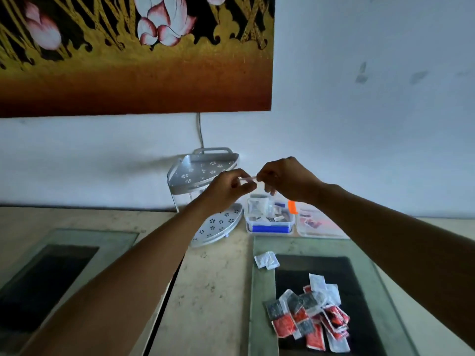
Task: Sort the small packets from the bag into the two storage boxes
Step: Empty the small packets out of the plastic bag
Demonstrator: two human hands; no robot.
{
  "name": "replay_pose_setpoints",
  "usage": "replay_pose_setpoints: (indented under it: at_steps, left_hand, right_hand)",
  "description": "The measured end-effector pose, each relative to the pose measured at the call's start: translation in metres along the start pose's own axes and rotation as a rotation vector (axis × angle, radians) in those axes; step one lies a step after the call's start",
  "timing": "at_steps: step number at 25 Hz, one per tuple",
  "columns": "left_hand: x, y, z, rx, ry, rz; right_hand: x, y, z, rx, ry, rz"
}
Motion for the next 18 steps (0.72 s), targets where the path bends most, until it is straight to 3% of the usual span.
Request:
replay_pose_setpoints:
  at_steps: [4,11,18]
  left_hand:
    - [-0.021,0.019,0.027,-0.057,-0.026,0.093]
    - [-0.043,0.046,0.050,0.036,-0.091,0.087]
    - [-0.038,0.055,0.057,-0.062,-0.137,0.113]
  right_hand:
    - [-0.001,-0.009,0.042,-0.025,0.052,-0.059]
    - [-0.001,-0.010,0.084,0.029,-0.006,0.150]
    - [-0.017,-0.021,0.094,-0.075,0.234,-0.084]
Point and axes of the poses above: each hand's wrist, its own z-axis away from the middle knuckle, its own y-axis out of the palm, x = y × z, the point moved 6 cm from there along -z, towards the middle knuckle, and after that the axes turned 13 degrees about -z, right-handed, at the moved point
